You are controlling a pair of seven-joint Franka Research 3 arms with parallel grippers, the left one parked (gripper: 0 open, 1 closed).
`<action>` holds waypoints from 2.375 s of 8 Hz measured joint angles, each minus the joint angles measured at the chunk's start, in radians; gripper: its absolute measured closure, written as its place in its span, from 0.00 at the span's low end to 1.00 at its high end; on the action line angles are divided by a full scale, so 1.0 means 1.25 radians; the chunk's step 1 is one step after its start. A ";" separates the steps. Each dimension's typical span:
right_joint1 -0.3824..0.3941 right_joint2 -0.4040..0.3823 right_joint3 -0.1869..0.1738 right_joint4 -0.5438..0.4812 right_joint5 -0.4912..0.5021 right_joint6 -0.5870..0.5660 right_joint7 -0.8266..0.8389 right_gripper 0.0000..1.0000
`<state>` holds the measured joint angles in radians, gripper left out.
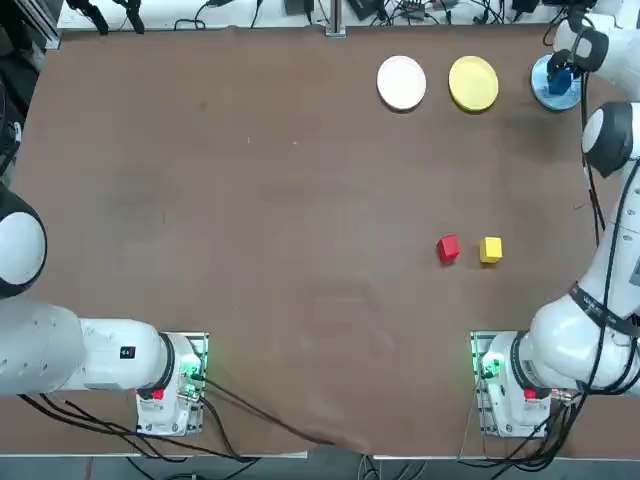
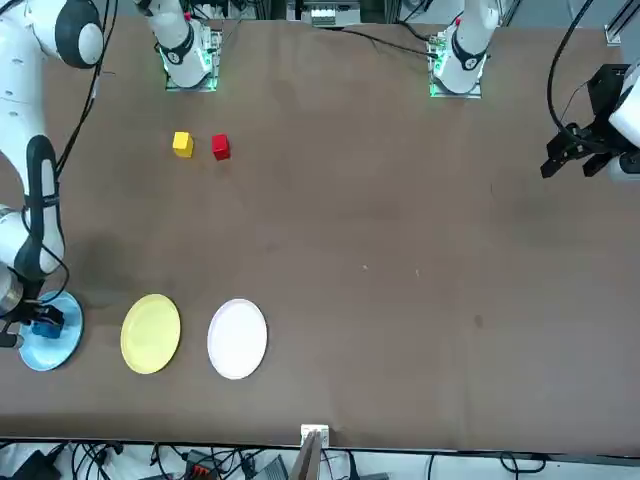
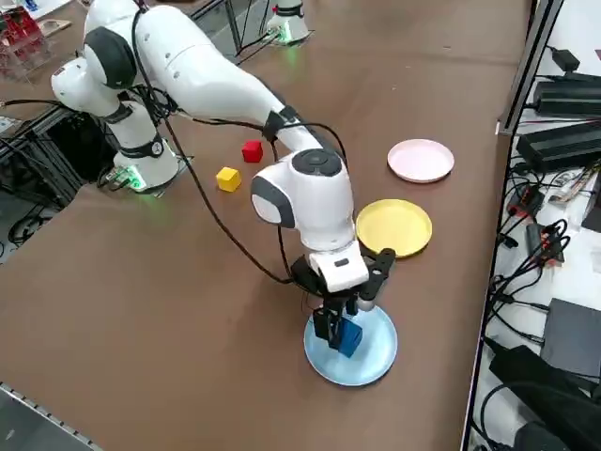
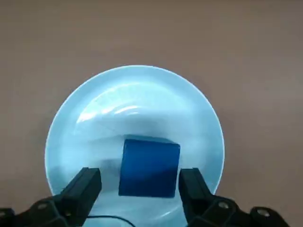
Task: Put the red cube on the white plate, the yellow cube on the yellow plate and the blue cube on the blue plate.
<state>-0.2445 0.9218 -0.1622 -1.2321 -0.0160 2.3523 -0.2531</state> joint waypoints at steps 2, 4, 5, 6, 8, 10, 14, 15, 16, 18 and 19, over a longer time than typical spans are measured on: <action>0.000 -0.033 0.009 0.017 0.000 -0.057 0.000 0.00; 0.000 -0.114 0.018 0.033 0.013 -0.209 -0.001 0.00; 0.001 -0.168 0.035 0.034 0.027 -0.322 -0.001 0.00; 0.002 -0.219 0.060 0.033 0.037 -0.453 -0.001 0.00; 0.029 -0.300 0.113 0.015 0.041 -0.654 0.070 0.00; 0.079 -0.390 0.120 -0.078 0.041 -0.697 0.131 0.00; 0.141 -0.690 0.128 -0.532 0.042 -0.562 0.136 0.00; 0.151 -0.748 0.129 -0.649 0.042 -0.525 0.130 0.00; 0.154 -0.782 0.129 -0.736 0.042 -0.511 0.122 0.00; 0.153 -0.792 0.128 -0.829 0.042 -0.507 0.112 0.00; 0.154 -0.790 0.127 -0.866 0.042 -0.486 0.110 0.00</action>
<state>-0.0520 -0.0651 -0.0030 -2.3142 0.0364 1.7454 -0.1154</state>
